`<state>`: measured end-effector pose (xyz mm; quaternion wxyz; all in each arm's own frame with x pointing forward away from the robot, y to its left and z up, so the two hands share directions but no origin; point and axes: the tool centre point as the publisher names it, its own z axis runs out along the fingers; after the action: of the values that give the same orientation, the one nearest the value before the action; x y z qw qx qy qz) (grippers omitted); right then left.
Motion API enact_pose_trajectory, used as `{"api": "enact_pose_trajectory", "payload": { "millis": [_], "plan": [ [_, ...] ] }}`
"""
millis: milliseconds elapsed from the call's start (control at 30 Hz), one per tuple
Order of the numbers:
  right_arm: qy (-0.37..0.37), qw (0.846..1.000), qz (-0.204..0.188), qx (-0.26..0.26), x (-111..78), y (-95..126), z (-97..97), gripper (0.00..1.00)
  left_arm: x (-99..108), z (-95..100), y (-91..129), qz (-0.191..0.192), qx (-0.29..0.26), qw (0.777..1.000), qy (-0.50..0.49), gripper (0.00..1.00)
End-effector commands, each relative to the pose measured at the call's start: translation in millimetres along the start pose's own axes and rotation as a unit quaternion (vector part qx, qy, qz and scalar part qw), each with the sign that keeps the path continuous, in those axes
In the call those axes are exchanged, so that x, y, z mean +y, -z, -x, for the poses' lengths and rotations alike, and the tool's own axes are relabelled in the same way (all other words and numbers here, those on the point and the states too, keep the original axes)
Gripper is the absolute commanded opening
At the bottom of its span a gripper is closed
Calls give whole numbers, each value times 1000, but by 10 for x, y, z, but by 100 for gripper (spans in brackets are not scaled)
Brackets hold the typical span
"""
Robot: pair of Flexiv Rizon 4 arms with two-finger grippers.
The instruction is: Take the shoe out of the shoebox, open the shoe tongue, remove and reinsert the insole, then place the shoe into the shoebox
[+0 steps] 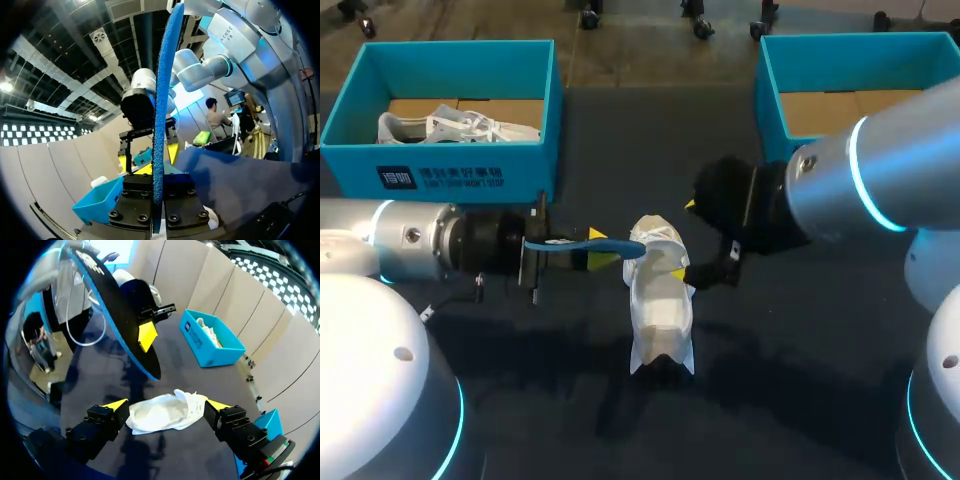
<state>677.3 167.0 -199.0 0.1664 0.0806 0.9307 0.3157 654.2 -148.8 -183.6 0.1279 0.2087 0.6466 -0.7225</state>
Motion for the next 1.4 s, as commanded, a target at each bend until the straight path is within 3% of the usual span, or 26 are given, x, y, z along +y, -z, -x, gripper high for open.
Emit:
{"api": "enact_pose_trajectory", "payload": {
  "millis": [33, 233, 667, 800, 1300, 1333, 1400],
  "plan": [
    [14, 1000, 2, -5, -76, -178, -77, 100, -1, -72, -67, 0, -2, 1000, 5, 0],
    [11, 999, -22, 20, -247, -354, -137, 100, 87, -162, -164, 0, 1, 1000, 10, 0],
    [13, 997, -67, 41, -616, -521, -147, 100, 254, -383, -287, 22, 6, 1000, 9, 0],
    [-26, 994, -103, 28, -753, -534, -127, 100, 271, -406, -279, 26, -2, 1000, 12, 0],
    [-26, 994, -103, 28, -753, -534, -127, 100, 394, -434, -266, 30, -30, 999, -5, 0],
    [5, 996, -82, 34, -797, -595, -99, 100, 418, -439, -258, 31, -31, 999, -4, 0],
    [49, 994, -92, 42, -853, -639, -73, 100, 450, -449, -254, 33, -32, 999, -2, 0]
  ]
}}
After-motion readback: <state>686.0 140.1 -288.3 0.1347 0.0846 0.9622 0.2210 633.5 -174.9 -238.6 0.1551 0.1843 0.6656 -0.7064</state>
